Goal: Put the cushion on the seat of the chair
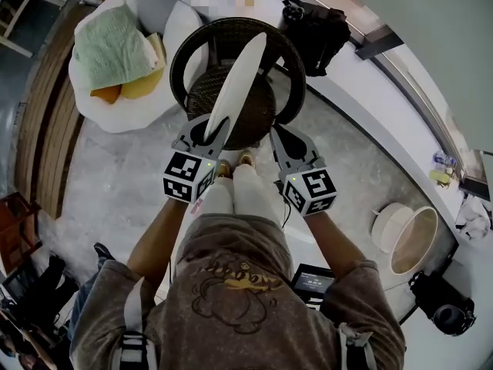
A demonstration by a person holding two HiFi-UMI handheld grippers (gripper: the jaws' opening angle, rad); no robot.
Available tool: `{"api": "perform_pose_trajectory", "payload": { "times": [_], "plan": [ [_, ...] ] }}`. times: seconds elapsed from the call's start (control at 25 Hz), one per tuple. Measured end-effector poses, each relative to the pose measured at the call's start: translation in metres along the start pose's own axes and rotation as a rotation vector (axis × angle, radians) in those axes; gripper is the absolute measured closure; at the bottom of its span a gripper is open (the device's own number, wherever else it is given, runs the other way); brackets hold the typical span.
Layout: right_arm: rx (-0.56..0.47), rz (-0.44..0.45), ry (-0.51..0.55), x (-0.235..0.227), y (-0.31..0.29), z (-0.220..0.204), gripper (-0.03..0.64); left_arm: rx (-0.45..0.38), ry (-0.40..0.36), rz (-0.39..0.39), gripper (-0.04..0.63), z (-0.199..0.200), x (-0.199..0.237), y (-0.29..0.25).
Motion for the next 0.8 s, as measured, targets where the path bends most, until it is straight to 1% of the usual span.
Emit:
{"api": "perform_pose_trajectory", "payload": {
  "times": [0.28,0.56,0.8],
  "plan": [
    [0.008,-0.033,-0.013,-0.025,-0.02,-0.028,0.597,0.041,0.045,-0.008,0.543,-0.027,0.018,-0.037],
    [0.022,-0.101,-0.038,-0.055,-0.038,-0.057,0.597,0.074,0.098,-0.039,0.543,-0.058,0.035,-0.074],
    [0.063,-0.105,-0.058,-0.067,-0.052,-0.091,0.597,0.12,0.143,-0.065,0.543,-0.093,0.044,-0.103]
  ]
}}
Point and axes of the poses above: the fingertips, and each gripper's own axes: y backward along the fingers, x to its left, z out of its top, the point moved 8 cm from there along y, backward along the fingers, and after that the axes turned 4 degrees about y, right-handed, at the moved point
